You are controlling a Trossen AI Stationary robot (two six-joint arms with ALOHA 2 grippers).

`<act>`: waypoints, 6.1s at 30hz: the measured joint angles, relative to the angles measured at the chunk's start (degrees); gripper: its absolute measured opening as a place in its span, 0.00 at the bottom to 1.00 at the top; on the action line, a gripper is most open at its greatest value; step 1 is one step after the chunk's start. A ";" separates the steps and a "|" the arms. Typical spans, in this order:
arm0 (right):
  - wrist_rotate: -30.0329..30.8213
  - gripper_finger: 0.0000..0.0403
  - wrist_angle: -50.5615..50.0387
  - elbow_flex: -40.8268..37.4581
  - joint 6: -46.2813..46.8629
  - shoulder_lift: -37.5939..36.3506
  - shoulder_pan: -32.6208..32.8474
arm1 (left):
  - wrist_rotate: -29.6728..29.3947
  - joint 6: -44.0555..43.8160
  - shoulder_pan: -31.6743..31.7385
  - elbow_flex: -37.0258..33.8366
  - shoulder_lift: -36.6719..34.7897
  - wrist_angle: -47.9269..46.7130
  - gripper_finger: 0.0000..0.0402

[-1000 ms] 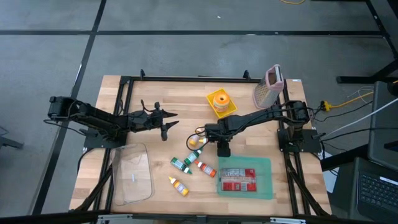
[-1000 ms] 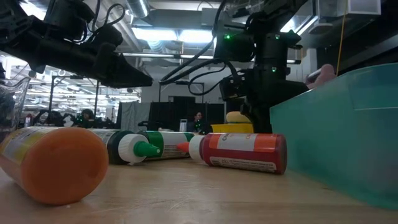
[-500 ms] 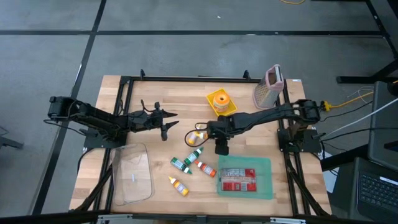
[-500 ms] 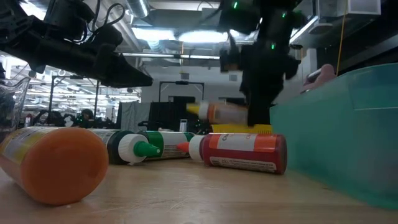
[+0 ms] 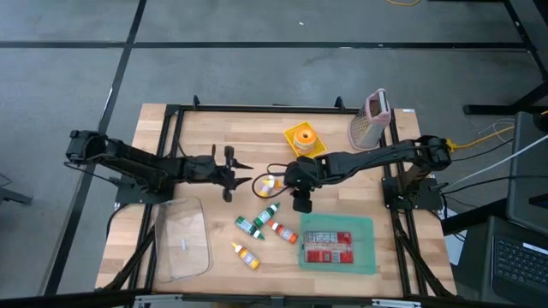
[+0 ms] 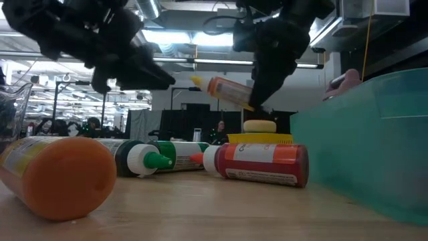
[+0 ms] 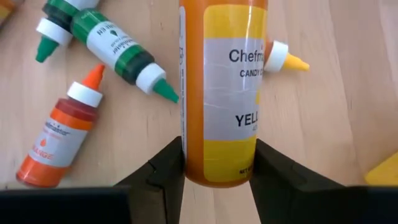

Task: Pick & Place Food Item
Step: Put the top right yellow food coloring bottle into the transparent bin

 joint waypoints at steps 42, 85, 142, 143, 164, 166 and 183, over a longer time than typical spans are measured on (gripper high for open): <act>-6.95 0.34 7.18 3.04 -3.22 -0.11 -1.38 | 2.14 30.44 -5.20 7.86 0.00 -7.58 0.57; -9.88 0.34 9.43 3.04 -1.87 0.00 -1.42 | 12.85 31.91 0.40 7.86 0.17 -4.51 0.32; -9.37 0.42 7.53 2.95 0.83 0.01 -1.42 | 13.22 32.04 -1.50 12.73 4.42 -9.38 0.29; -7.81 0.45 7.53 3.03 2.64 0.00 -1.39 | 12.86 32.01 -1.50 12.73 4.47 -9.31 0.29; -0.02 0.71 -1.94 3.13 0.82 -0.11 -1.91 | -5.28 24.22 -2.93 17.30 4.28 -26.46 0.29; 1.44 0.71 -1.98 3.10 -0.47 -0.11 -1.95 | -9.65 23.58 -4.27 19.68 4.28 -30.54 0.29; 9.66 0.71 2.87 3.04 -11.89 -0.09 -3.15 | -0.98 -15.76 -8.03 51.19 4.22 -99.40 0.29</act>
